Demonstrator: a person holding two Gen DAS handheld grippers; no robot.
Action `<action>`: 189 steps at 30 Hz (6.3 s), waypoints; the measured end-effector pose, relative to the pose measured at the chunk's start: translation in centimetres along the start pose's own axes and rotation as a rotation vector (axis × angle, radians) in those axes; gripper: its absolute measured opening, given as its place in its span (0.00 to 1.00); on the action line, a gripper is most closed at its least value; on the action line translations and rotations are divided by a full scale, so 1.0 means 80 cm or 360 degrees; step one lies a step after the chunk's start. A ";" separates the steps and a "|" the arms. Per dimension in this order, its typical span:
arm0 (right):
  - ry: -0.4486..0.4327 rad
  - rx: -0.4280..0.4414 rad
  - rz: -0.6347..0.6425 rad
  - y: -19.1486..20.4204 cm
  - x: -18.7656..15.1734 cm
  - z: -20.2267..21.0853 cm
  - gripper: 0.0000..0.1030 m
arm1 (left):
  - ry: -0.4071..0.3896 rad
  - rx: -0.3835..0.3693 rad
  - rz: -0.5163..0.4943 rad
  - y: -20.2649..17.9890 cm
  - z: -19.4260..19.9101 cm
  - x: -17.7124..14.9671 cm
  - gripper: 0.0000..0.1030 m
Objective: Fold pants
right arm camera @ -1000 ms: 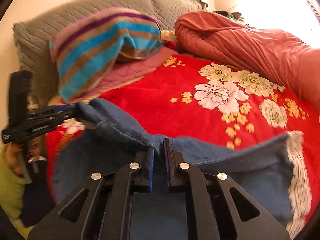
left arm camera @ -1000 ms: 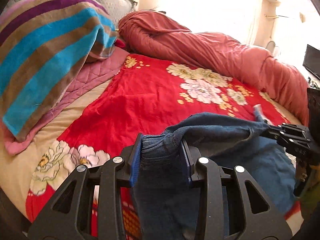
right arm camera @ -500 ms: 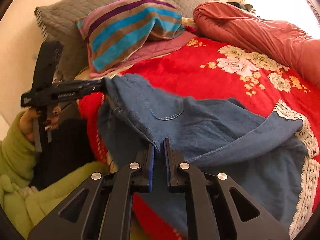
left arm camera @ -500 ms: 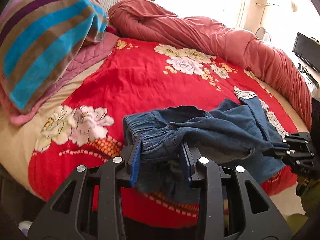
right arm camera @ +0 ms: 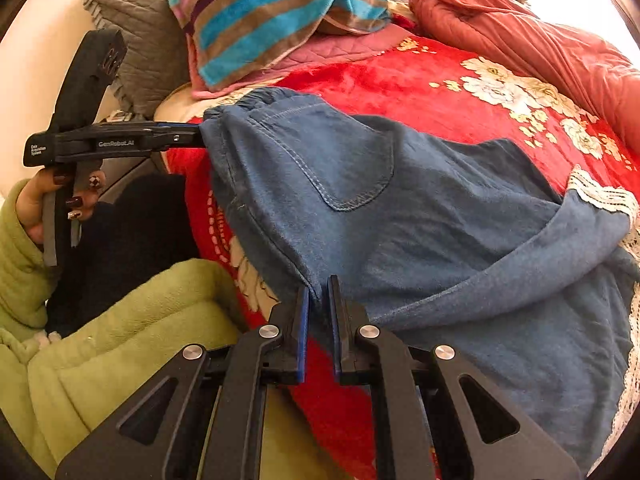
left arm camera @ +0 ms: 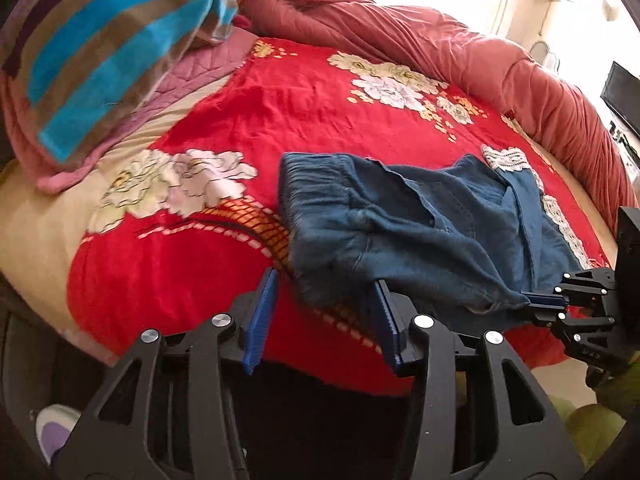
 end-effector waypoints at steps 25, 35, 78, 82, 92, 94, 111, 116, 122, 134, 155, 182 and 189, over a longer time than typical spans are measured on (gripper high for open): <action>0.0054 0.0043 -0.0163 -0.021 0.015 -0.020 0.28 | 0.0232 -0.0102 -0.0088 -0.062 -0.071 -0.005 0.30; -0.0058 0.0083 -0.0282 -0.045 0.009 0.015 0.41 | 0.0205 -0.0050 -0.0114 -0.068 -0.070 -0.008 0.29; 0.0136 -0.0647 -0.0731 -0.307 0.108 -0.090 0.54 | 0.0416 -0.0507 -0.0293 -0.251 -0.181 0.018 0.48; 0.0227 -0.0710 -0.0713 -0.323 0.102 -0.119 0.54 | 0.0419 -0.0455 -0.0385 -0.261 -0.190 0.002 0.29; 0.0015 -0.0662 -0.0779 -0.329 0.081 -0.050 0.09 | 0.0387 -0.0495 -0.0370 -0.254 -0.178 -0.003 0.24; -0.0018 -0.0634 -0.0824 -0.332 0.071 -0.027 0.09 | 0.0378 -0.0504 -0.0358 -0.252 -0.179 -0.004 0.24; -0.0136 -0.0581 -0.1163 -0.322 -0.086 0.168 0.09 | 0.0268 -0.0476 -0.0394 -0.242 -0.145 0.002 0.00; -0.0101 -0.0569 -0.1211 -0.296 -0.124 0.190 0.09 | 0.0254 -0.0479 -0.0498 -0.250 -0.125 -0.010 0.00; 0.0031 -0.0534 -0.1304 -0.285 -0.166 0.174 0.09 | 0.0300 -0.0477 -0.0531 -0.254 -0.123 -0.021 0.00; 0.0130 -0.0482 -0.1454 -0.292 -0.207 0.153 0.09 | 0.0415 -0.0444 -0.0563 -0.257 -0.140 -0.038 0.04; 0.0107 -0.0628 -0.0981 -0.257 -0.136 0.124 0.44 | -0.0011 0.0345 0.0033 -0.067 -0.039 0.019 0.88; -0.0058 -0.0731 -0.0936 -0.324 -0.089 0.139 0.54 | -0.0184 0.0104 -0.0307 -0.154 -0.022 0.066 0.59; 0.0084 -0.0641 -0.0978 -0.406 -0.067 0.071 0.54 | 0.0199 0.0029 -0.0404 -0.186 -0.147 0.039 0.59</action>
Point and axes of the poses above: each gripper's, at about its wrist camera, not at the fingertips, and z roughly against the way its jaws point, y to its left, x to its top, the point moved 2 cm from there along -z, roughly the way its jaws point, and after that the axes turned 12 degrees about -x, right-handed, at the moved point
